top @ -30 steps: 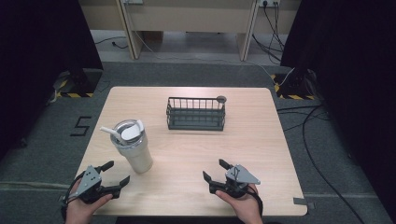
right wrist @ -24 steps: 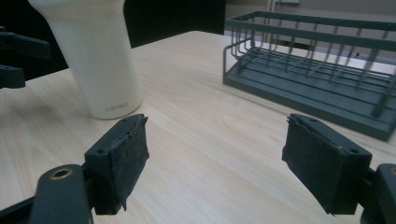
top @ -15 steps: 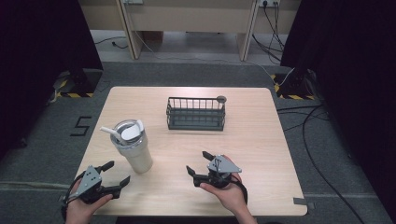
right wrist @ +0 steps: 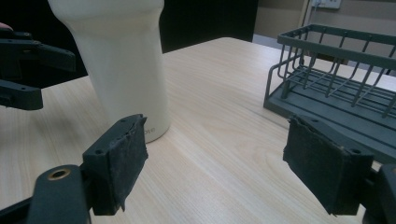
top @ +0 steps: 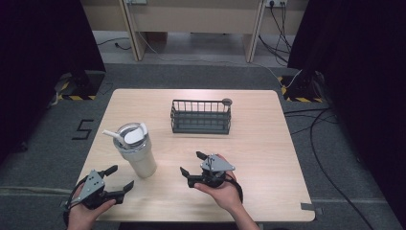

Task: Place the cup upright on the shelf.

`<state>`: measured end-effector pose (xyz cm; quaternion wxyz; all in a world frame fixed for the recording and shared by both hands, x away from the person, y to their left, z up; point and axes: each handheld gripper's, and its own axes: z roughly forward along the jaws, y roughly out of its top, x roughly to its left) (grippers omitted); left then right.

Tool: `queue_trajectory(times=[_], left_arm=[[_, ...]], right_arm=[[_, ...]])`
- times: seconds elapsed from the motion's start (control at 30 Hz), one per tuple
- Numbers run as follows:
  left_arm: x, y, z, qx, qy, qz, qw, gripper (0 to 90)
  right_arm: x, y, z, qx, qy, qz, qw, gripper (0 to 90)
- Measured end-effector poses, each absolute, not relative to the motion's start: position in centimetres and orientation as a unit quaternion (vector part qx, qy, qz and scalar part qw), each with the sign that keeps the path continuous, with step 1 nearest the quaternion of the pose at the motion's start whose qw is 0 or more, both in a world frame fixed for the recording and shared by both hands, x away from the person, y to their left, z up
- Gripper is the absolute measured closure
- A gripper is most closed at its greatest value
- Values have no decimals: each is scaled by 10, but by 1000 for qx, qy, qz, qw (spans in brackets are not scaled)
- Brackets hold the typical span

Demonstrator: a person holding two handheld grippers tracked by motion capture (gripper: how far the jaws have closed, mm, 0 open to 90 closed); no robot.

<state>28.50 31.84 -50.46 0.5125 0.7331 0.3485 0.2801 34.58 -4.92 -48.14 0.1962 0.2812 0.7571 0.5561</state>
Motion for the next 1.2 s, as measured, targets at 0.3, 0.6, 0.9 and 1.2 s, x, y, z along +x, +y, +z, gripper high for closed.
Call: queue_trajectory(times=[0.3,0.6,0.9,1.2], left_arm=[[285,317,-505,733,347,279,514,145],[286,318,-505,731,348,279,516,145],[286,318,-504,731,348,278,516,145],[286,319,-504,731,348,278,517,145]], right_arm=[[349,-41,-481,274,759,559,191,209],[358,-21,-479,250,760,569,193,201],[363,-3,-476,235,761,576,185,186],[368,14,-478,225,764,580,173,184]])
